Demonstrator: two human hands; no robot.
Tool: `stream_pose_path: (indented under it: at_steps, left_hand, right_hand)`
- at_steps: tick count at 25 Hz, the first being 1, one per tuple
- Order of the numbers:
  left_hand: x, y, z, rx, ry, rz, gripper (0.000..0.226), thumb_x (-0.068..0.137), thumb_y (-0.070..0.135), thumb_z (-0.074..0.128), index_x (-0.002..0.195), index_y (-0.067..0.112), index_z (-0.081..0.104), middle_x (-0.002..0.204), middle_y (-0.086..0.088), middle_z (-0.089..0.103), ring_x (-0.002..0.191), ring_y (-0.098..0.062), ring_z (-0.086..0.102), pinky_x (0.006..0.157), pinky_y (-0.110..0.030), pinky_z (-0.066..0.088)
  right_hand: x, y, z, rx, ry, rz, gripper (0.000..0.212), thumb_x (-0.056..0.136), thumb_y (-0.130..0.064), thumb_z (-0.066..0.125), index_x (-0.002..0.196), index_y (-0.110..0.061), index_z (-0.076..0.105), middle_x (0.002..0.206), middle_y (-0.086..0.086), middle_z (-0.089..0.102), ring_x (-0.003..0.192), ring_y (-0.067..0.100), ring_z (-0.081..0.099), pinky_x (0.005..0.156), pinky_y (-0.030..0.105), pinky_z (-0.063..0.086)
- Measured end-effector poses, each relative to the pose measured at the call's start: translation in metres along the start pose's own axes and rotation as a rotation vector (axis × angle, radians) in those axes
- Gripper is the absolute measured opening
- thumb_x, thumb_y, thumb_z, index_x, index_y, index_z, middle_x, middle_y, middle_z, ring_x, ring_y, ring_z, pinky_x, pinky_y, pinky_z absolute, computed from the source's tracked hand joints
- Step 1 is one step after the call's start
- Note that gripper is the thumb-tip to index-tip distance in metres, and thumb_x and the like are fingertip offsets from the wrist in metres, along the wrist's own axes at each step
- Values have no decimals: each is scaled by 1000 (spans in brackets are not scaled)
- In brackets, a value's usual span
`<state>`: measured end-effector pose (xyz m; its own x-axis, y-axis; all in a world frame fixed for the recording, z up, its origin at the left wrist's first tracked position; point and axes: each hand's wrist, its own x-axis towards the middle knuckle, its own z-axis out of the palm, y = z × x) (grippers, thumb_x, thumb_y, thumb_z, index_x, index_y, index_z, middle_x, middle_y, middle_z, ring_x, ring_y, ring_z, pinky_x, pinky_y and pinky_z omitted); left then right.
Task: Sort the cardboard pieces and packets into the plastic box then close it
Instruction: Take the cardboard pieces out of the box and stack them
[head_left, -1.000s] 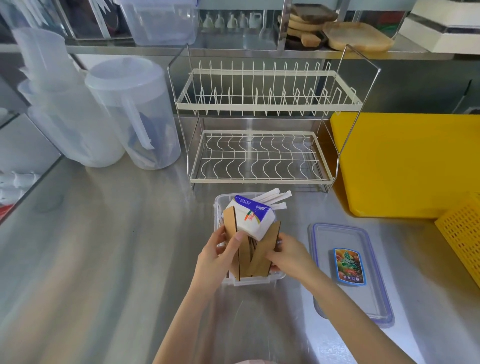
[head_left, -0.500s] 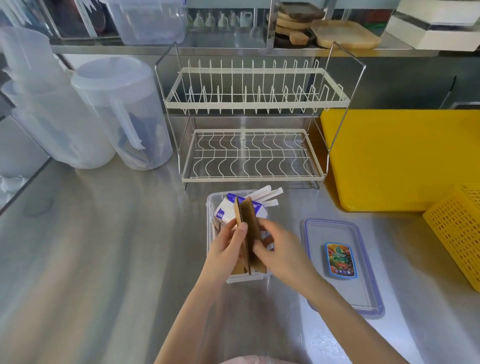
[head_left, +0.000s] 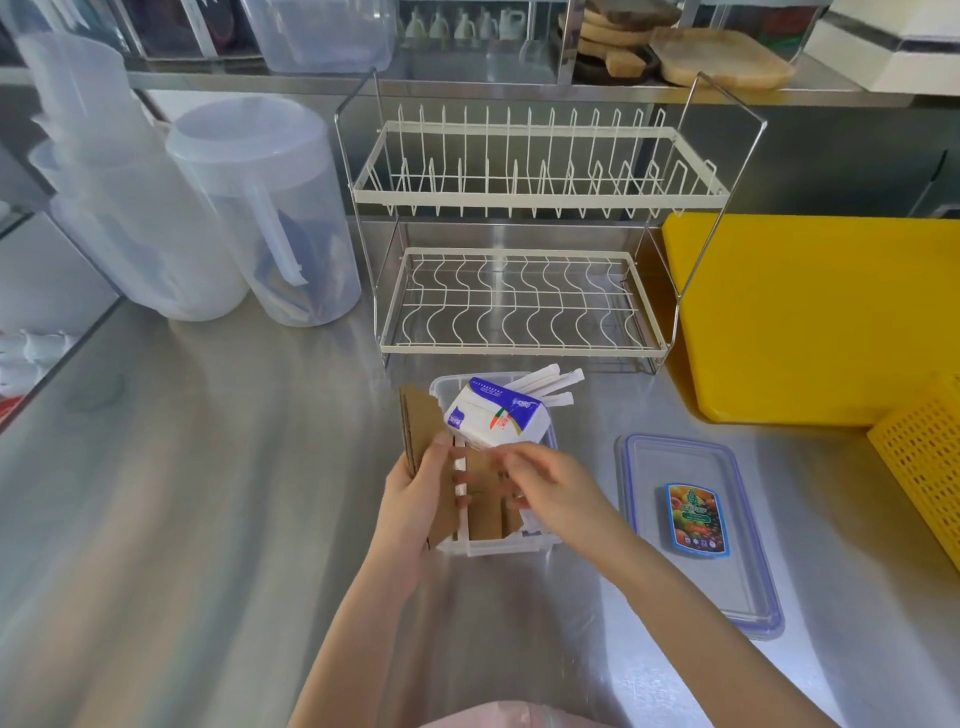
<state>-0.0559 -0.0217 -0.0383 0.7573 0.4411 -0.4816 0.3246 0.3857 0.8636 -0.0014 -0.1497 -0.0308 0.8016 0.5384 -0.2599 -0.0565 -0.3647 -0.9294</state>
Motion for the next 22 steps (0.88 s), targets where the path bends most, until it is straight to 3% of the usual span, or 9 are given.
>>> stream_pose_path:
  at_steps: [2, 5, 9, 13, 17, 20, 22]
  left_hand:
    - [5, 2, -8, 4, 60, -43, 33, 87, 40, 50, 99, 12, 63, 71, -3, 65, 63, -18, 61, 63, -28, 51]
    - [11, 0, -17, 11, 105, -76, 38, 87, 40, 51, 113, 13, 58, 100, -11, 65, 90, -29, 61, 85, -41, 50]
    - [11, -4, -18, 16, 129, -79, 24, 88, 36, 51, 102, 19, 61, 95, -4, 68, 88, -24, 63, 88, -41, 51]
    - [9, -10, -18, 18, 132, -111, 13, 89, 33, 49, 90, 26, 59, 94, -2, 68, 90, -23, 63, 81, -38, 52]
    - [4, -11, -16, 18, 128, -118, 18, 89, 31, 49, 94, 19, 62, 91, -2, 68, 74, -14, 63, 56, -23, 48]
    - [3, -10, -16, 14, 118, -119, 25, 89, 31, 48, 105, 15, 61, 97, -5, 69, 77, -15, 64, 56, -24, 47]
    - [3, -10, -16, 4, 103, -118, 28, 90, 29, 48, 110, 13, 59, 102, -6, 68, 80, -17, 64, 58, -24, 48]
  right_hand:
    - [8, 11, -6, -295, 59, 96, 26, 94, -24, 41, 110, -14, 58, 114, 5, 64, 101, 16, 61, 79, 22, 49]
    - [16, 23, 4, -620, -83, 174, 28, 92, -26, 41, 112, -8, 50, 109, 13, 62, 96, 23, 62, 79, 32, 51]
    - [29, 34, 27, -766, 27, 223, 34, 92, -33, 43, 118, -11, 45, 118, 9, 54, 105, 23, 58, 85, 32, 50]
    - [41, 45, 37, -751, 82, 277, 43, 91, -36, 44, 126, -12, 39, 126, 9, 49, 111, 24, 56, 91, 35, 50]
    - [47, 49, 38, -608, 113, 249, 44, 91, -33, 45, 132, -19, 36, 124, 3, 56, 109, 22, 59, 89, 37, 53]
    - [49, 50, 37, -511, 138, 256, 35, 91, -30, 45, 124, -19, 43, 109, 3, 62, 99, 22, 63, 83, 33, 54]
    - [47, 46, 33, -388, 152, 267, 18, 90, -27, 47, 104, -15, 50, 85, 0, 59, 83, 17, 62, 75, 29, 53]
